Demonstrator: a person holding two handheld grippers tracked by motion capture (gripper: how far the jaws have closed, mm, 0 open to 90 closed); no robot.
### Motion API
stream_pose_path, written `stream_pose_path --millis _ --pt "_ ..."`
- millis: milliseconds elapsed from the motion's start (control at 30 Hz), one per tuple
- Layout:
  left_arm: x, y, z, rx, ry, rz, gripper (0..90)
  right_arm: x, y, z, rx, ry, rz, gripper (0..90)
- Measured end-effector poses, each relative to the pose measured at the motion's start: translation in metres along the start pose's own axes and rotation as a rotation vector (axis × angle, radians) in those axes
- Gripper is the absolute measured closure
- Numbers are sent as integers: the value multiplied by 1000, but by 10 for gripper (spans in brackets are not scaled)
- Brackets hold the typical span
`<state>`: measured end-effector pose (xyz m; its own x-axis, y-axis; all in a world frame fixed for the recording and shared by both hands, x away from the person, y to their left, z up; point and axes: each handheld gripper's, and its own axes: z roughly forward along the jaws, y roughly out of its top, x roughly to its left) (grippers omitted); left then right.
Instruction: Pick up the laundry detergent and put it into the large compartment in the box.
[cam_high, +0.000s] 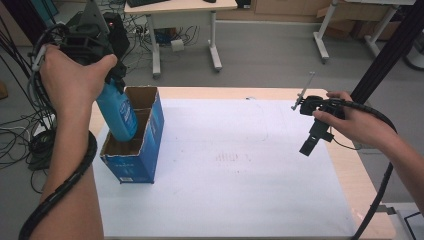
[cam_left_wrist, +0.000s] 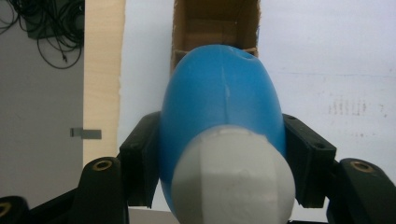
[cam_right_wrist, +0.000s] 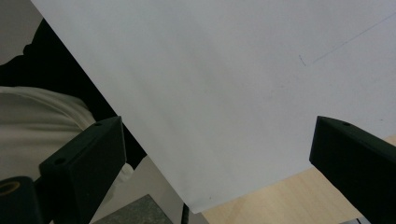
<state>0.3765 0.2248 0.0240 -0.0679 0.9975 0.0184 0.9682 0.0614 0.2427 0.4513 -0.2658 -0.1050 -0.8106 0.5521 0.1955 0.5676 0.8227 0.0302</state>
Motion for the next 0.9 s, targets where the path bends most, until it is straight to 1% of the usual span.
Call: stream_pose_path --millis 67,200,233,267,400,633,733,800,900 --pt "2 0 8 4 0 -3 382 1 1 1 2 -3 0 36" --pt "3 1 24 17 0 6 382 2 3 1 10 -6 2 37" --pt "3 0 32 16 0 7 383 2 2 0 4 -5 2 36" --pt "3 0 32 16 0 7 383 2 2 0 4 -5 2 36" --pt "-2 0 45 20 14 12 382 3 3 1 6 -12 7 36" --pt "2 -4 65 27 -2 12 382 1 4 3 7 -7 12 36" --pt "1 -6 72 24 -3 14 382 2 6 4 10 -6 12 36" --pt "1 -6 76 31 -3 22 382 2 6 4 12 -7 9 37" --pt "1 -7 82 31 -7 20 382 2 7 5 13 -5 9 37"
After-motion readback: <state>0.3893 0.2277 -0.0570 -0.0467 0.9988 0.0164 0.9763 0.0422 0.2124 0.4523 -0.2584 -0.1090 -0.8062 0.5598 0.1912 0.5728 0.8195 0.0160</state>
